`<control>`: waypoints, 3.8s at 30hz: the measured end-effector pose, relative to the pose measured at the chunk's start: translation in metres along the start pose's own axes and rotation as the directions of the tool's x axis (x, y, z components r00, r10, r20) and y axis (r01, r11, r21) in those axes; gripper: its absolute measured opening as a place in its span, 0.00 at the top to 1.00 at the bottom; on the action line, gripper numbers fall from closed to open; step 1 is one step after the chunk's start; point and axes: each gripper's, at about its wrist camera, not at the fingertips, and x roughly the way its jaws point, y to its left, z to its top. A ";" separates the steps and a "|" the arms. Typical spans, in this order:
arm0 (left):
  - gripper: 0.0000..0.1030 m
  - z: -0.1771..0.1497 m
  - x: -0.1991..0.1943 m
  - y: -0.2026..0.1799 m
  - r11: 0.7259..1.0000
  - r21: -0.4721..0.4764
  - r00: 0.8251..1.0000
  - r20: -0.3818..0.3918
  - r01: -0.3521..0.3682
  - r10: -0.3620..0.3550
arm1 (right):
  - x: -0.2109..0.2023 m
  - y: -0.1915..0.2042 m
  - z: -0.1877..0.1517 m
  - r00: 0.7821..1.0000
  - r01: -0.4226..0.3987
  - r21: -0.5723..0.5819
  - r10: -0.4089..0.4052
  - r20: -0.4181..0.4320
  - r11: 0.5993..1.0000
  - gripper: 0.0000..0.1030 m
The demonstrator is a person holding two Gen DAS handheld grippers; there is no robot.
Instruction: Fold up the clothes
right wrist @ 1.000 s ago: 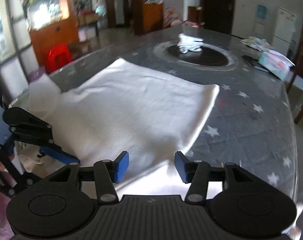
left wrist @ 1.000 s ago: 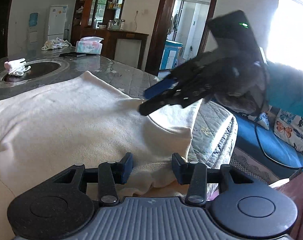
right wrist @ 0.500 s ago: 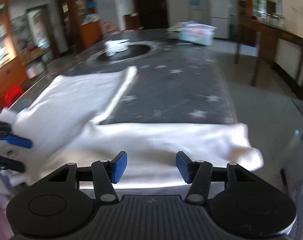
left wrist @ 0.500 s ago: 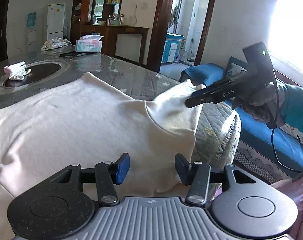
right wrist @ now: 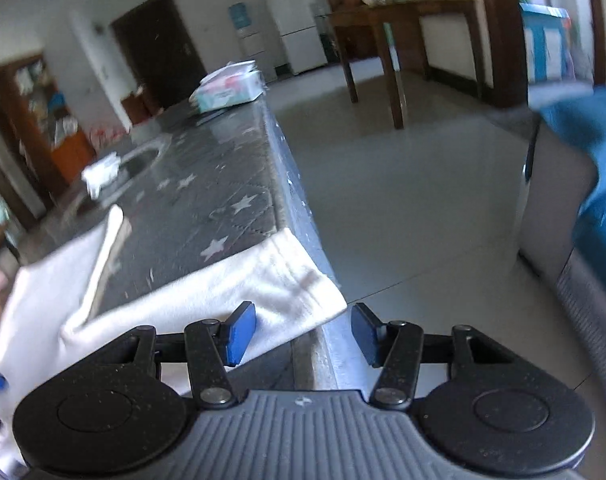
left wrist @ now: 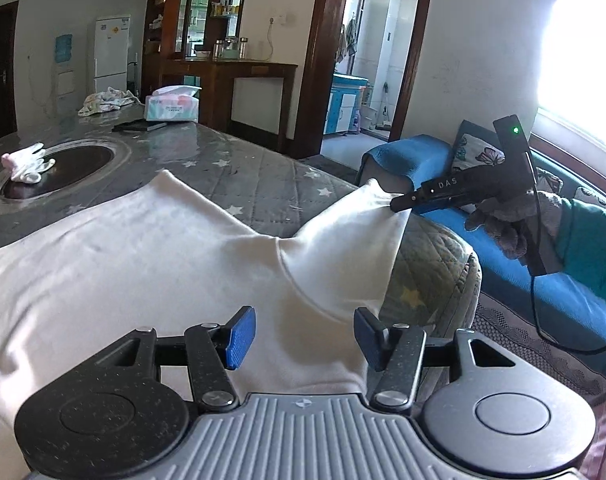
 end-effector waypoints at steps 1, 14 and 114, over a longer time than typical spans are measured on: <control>0.44 0.001 0.002 -0.002 1.000 0.003 1.000 -0.003 0.002 -0.002 | 0.001 -0.005 0.000 1.000 -0.020 0.032 0.019 0.002 0.999 0.55; 0.41 0.003 0.030 -0.031 0.996 0.066 0.998 -0.048 0.055 -0.051 | -0.023 0.000 0.007 0.991 -0.069 0.014 0.067 0.114 0.998 0.91; 0.30 -0.106 -0.171 0.114 0.696 -0.544 0.815 0.038 -0.468 0.578 | 0.031 0.350 -0.069 0.830 -0.547 -0.745 0.363 -0.423 0.382 0.70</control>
